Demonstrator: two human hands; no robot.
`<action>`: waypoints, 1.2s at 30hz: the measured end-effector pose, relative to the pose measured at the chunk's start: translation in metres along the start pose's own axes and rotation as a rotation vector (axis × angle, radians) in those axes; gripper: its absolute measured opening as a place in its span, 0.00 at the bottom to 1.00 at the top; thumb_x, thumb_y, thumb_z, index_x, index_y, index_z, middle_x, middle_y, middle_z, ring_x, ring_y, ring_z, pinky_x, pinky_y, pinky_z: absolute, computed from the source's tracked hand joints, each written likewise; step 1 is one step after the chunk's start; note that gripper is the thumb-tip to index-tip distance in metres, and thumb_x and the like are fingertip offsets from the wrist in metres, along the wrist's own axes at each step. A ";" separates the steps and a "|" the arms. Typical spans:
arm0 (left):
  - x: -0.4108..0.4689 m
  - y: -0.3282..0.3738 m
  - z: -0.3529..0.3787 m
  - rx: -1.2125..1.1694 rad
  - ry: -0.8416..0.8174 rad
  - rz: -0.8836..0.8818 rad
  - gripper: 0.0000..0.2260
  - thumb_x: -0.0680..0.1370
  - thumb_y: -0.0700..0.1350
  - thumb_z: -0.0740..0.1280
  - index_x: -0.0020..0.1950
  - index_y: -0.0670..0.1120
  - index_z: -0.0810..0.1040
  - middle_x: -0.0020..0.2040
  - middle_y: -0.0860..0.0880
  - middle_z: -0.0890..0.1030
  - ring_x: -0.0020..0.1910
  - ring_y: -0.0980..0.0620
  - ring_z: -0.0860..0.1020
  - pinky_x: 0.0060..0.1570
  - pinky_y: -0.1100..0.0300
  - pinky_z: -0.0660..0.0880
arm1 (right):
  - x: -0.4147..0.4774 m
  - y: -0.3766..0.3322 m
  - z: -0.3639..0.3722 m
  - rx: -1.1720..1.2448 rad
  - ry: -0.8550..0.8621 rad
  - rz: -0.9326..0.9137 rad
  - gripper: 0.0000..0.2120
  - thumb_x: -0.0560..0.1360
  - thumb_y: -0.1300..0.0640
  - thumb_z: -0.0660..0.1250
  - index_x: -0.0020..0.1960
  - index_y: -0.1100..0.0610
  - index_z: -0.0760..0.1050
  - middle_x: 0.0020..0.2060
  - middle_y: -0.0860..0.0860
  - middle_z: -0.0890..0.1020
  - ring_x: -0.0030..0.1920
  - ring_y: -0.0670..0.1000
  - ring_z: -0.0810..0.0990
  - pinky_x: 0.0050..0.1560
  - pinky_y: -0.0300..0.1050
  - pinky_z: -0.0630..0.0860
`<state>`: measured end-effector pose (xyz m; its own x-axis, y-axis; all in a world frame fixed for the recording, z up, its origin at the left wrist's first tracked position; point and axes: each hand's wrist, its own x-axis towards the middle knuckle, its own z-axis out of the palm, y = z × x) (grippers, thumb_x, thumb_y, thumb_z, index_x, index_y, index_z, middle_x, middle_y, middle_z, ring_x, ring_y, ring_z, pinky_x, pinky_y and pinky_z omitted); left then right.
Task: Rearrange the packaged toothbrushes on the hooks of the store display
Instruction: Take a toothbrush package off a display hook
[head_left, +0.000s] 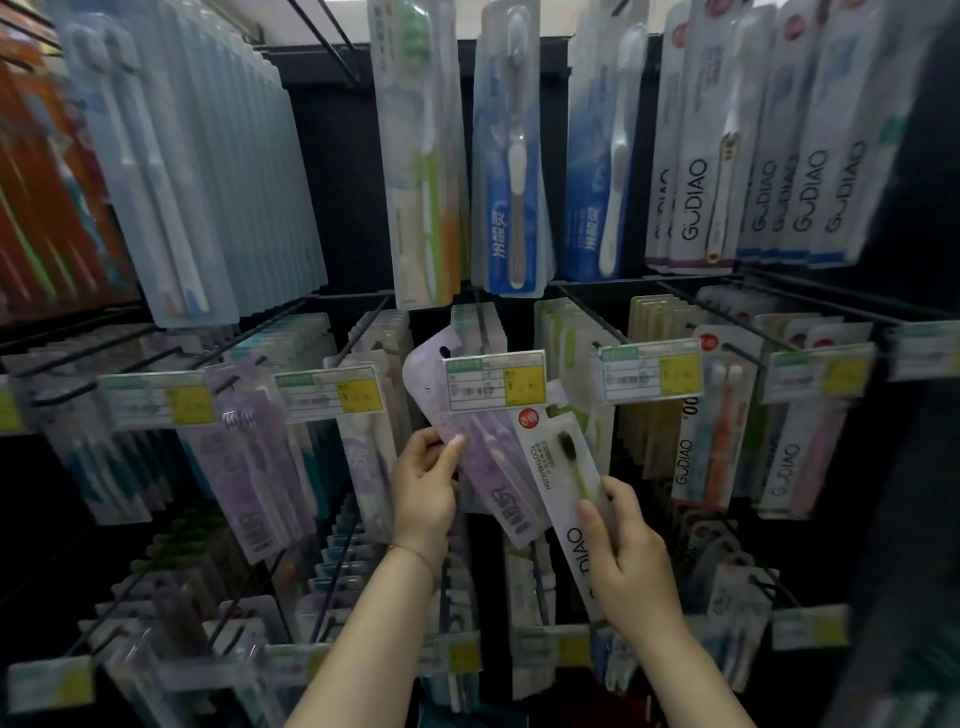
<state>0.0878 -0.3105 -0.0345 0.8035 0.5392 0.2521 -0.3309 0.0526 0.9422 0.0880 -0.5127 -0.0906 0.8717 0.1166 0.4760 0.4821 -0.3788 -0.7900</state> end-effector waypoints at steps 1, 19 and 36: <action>-0.001 0.001 -0.001 -0.001 -0.014 0.012 0.04 0.80 0.41 0.68 0.53 0.43 0.80 0.48 0.48 0.86 0.44 0.53 0.83 0.37 0.67 0.77 | -0.001 0.000 0.000 -0.002 0.003 0.005 0.26 0.76 0.29 0.50 0.65 0.42 0.66 0.44 0.44 0.82 0.40 0.45 0.81 0.35 0.41 0.74; -0.070 -0.022 -0.010 0.025 0.058 0.061 0.04 0.82 0.41 0.65 0.54 0.47 0.79 0.51 0.50 0.85 0.52 0.53 0.83 0.52 0.57 0.79 | -0.015 -0.017 -0.011 0.028 0.197 0.065 0.08 0.81 0.45 0.57 0.60 0.40 0.66 0.46 0.36 0.78 0.46 0.31 0.77 0.39 0.32 0.72; -0.118 -0.039 0.095 0.123 0.014 0.113 0.05 0.82 0.41 0.64 0.51 0.48 0.79 0.45 0.53 0.84 0.46 0.55 0.82 0.48 0.62 0.79 | 0.004 0.038 -0.094 0.048 0.240 0.053 0.19 0.82 0.45 0.54 0.68 0.51 0.67 0.51 0.45 0.81 0.48 0.47 0.81 0.41 0.37 0.72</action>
<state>0.0531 -0.4565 -0.0800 0.7574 0.5473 0.3560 -0.3551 -0.1122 0.9281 0.1020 -0.6129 -0.0826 0.8526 -0.1257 0.5072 0.4449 -0.3342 -0.8309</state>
